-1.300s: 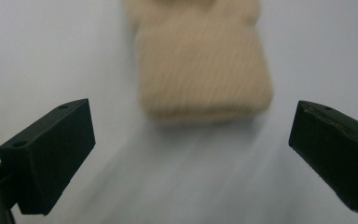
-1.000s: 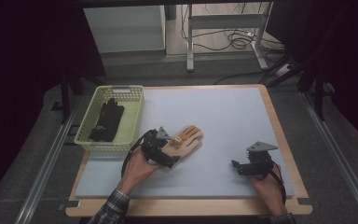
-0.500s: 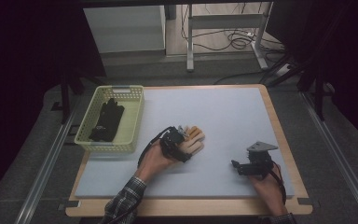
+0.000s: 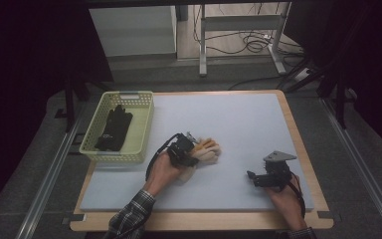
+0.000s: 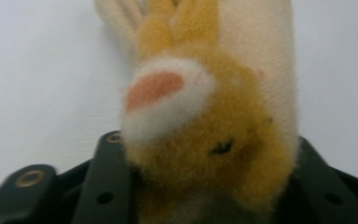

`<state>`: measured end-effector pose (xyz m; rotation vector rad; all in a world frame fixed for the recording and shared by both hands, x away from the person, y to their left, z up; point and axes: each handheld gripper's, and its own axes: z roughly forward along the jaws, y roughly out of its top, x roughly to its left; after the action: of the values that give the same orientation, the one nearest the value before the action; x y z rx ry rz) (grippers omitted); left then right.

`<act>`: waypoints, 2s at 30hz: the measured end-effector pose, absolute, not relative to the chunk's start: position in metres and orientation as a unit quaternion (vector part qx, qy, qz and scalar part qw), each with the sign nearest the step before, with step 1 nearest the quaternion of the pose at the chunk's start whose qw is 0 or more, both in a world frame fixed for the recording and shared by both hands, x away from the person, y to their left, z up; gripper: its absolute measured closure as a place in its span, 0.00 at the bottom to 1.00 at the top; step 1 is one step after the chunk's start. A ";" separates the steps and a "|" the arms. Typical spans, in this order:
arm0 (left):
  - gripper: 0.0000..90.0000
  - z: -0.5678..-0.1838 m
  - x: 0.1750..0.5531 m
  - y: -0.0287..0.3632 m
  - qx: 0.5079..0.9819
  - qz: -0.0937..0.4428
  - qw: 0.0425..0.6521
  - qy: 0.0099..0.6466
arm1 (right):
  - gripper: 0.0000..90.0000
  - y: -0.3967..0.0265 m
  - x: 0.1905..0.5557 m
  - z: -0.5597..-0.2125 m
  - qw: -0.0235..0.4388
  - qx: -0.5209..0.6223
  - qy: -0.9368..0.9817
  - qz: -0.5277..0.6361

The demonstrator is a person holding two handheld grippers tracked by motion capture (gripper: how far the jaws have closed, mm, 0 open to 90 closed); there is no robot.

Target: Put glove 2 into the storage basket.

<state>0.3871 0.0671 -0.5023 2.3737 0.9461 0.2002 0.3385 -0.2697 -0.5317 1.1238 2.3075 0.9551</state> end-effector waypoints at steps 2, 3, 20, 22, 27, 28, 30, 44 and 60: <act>0.74 -0.496 0.389 0.072 0.884 0.077 0.288 0.360 | 0.14 -0.270 0.338 -0.532 0.200 0.402 0.826 0.342; 0.74 -0.491 0.389 0.075 0.882 0.081 0.289 0.364 | 0.14 -0.270 0.338 -0.532 0.200 0.402 0.826 0.341; 0.77 -0.407 0.410 0.145 0.843 0.154 0.282 0.431 | 0.14 -0.270 0.338 -0.532 0.200 0.402 0.825 0.343; 0.77 -0.399 0.415 0.160 0.835 0.159 0.279 0.446 | 0.14 -0.270 0.338 -0.532 0.201 0.402 0.825 0.343; 0.77 -0.388 0.423 0.196 0.810 0.173 0.273 0.489 | 0.14 -0.270 0.338 -0.532 0.200 0.402 0.825 0.343; 0.77 -0.387 0.425 0.202 0.805 0.175 0.271 0.498 | 0.14 -0.270 0.338 -0.532 0.200 0.402 0.825 0.342; 0.77 -0.386 0.430 0.215 0.796 0.177 0.265 0.514 | 0.14 -0.270 0.338 -0.532 0.200 0.402 0.825 0.343; 0.75 -0.422 0.473 0.269 0.748 0.166 0.212 0.607 | 0.14 -0.270 0.338 -0.532 0.200 0.402 0.825 0.343; 0.43 -0.495 0.516 0.243 0.775 0.109 0.140 0.607 | 0.14 -0.270 0.338 -0.532 0.200 0.401 0.825 0.344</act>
<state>0.5161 0.2429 -0.4950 2.2385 1.7541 0.3137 0.3385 -0.2698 -0.5320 1.1214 2.3070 0.9610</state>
